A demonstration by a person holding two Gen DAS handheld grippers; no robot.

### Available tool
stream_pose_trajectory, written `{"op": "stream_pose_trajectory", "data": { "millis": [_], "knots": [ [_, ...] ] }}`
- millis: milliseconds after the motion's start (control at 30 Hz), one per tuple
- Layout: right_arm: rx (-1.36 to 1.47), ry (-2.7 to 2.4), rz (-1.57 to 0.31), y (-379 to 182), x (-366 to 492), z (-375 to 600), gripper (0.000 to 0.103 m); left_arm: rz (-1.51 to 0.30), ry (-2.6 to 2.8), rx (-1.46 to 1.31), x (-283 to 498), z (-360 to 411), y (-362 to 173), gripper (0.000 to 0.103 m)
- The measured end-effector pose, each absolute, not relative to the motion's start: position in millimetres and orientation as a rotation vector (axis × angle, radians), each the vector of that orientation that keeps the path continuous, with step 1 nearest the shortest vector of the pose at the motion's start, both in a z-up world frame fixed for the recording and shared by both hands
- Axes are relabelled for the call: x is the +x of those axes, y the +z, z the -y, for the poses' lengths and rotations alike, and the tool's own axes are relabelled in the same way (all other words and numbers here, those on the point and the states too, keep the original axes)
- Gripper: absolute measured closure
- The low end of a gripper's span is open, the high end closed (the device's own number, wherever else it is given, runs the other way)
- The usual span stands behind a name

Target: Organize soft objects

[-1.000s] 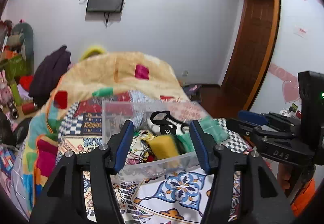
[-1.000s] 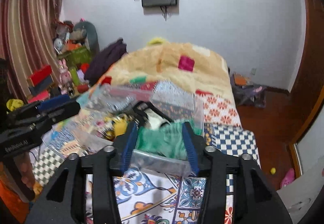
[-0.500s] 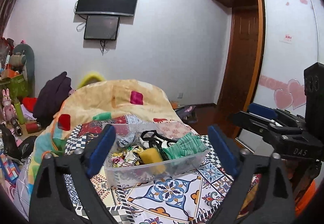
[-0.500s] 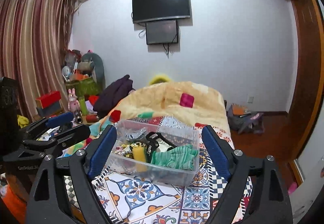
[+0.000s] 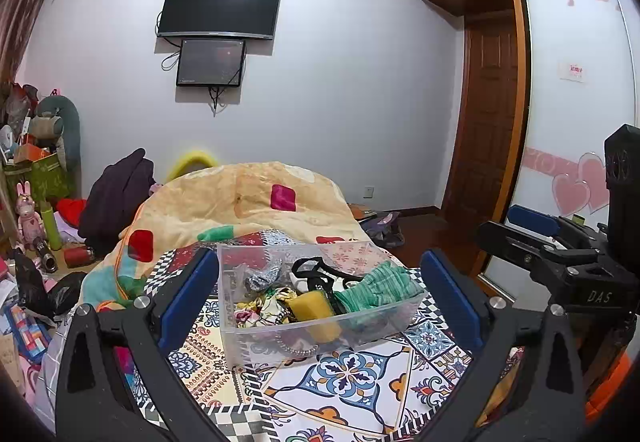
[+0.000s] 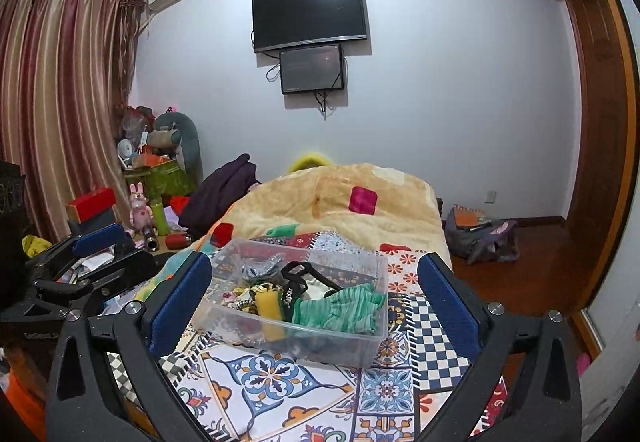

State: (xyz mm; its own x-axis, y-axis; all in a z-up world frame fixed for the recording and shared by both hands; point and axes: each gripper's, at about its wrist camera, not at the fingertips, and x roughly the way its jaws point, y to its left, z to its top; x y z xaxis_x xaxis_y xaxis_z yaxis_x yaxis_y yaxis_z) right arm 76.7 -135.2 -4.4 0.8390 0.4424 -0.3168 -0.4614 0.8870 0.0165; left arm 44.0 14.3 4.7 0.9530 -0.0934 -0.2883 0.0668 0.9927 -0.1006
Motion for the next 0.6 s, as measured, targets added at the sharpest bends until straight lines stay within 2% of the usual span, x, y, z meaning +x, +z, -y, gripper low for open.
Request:
{"op": "stream_pose_trajectory", "data": {
  "millis": [600],
  "knots": [
    [-0.064,0.489,-0.31,-3.7,72.1,135.5,0.0,-0.29,-0.073,-0.077,41.3,-12.2,3.9,0.001]
  ]
}}
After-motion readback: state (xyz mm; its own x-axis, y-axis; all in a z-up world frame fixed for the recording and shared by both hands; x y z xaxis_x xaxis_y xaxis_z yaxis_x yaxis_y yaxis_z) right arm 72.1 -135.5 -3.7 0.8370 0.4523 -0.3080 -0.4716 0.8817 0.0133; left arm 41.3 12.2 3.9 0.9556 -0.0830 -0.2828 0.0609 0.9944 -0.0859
